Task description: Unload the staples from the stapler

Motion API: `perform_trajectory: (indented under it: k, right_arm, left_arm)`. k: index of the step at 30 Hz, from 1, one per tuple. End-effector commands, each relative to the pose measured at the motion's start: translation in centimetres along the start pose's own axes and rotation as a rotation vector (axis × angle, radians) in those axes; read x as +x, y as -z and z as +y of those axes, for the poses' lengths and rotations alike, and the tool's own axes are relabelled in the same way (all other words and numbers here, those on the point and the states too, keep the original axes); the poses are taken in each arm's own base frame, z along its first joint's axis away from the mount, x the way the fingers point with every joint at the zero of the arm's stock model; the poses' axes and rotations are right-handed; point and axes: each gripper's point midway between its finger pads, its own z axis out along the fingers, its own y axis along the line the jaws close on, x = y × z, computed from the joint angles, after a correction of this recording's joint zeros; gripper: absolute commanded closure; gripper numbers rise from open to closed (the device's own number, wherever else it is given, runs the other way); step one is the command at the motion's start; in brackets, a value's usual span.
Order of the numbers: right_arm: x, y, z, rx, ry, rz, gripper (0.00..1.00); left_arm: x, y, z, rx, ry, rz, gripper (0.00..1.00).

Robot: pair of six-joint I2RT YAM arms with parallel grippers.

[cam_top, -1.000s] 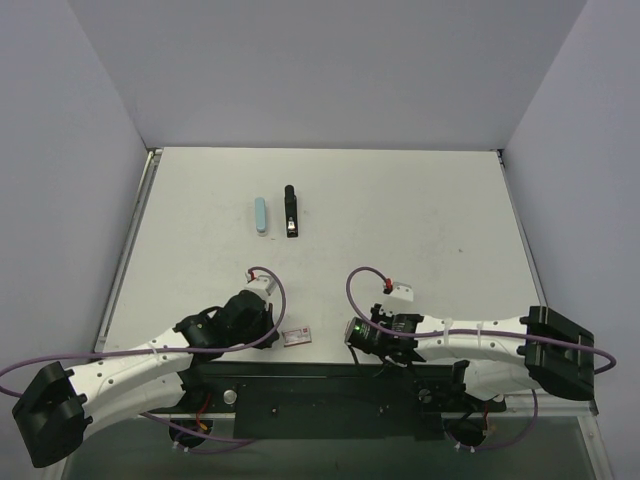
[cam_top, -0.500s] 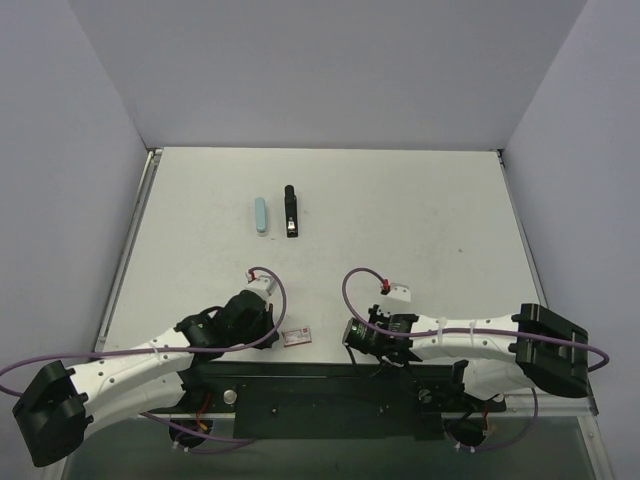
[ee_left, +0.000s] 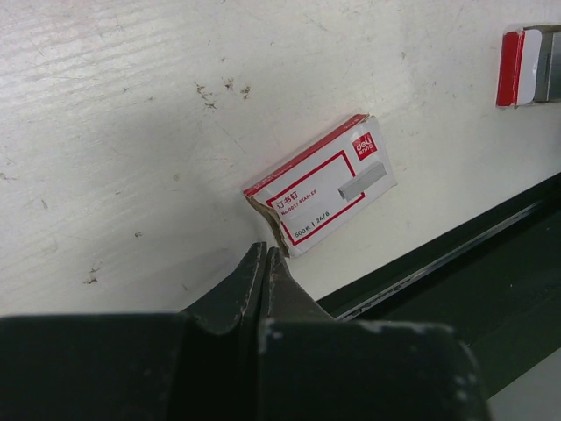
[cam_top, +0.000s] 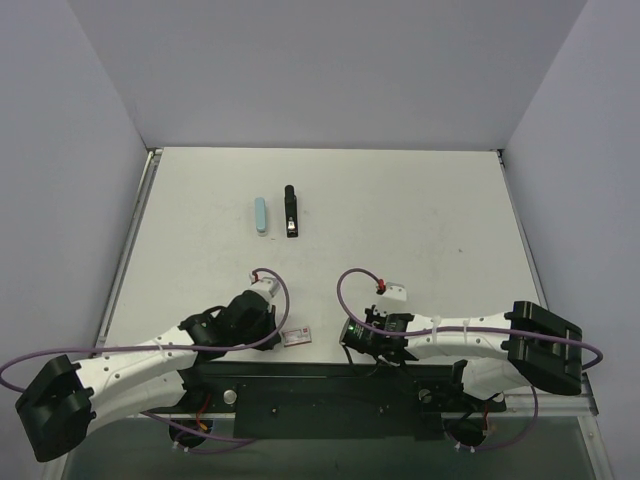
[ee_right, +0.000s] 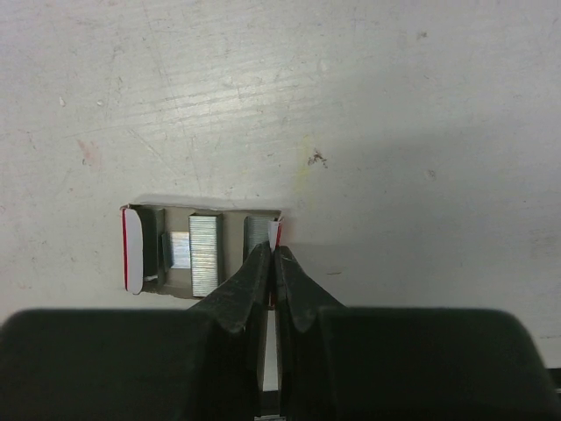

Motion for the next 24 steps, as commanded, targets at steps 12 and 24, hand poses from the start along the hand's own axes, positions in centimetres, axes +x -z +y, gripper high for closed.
perform_trajectory:
  k: [12,24]
  right_arm:
    - [-1.5,0.3,2.2,-0.076,0.252,-0.045,1.0]
    - [0.3,-0.4,5.4,-0.177,0.312,0.01,1.0]
  left_arm:
    - [-0.4,-0.7,-1.9,0.084,-0.045,-0.012,1.0]
    - [-0.9,0.3,-1.0,0.022,-0.034,-0.044,1.0]
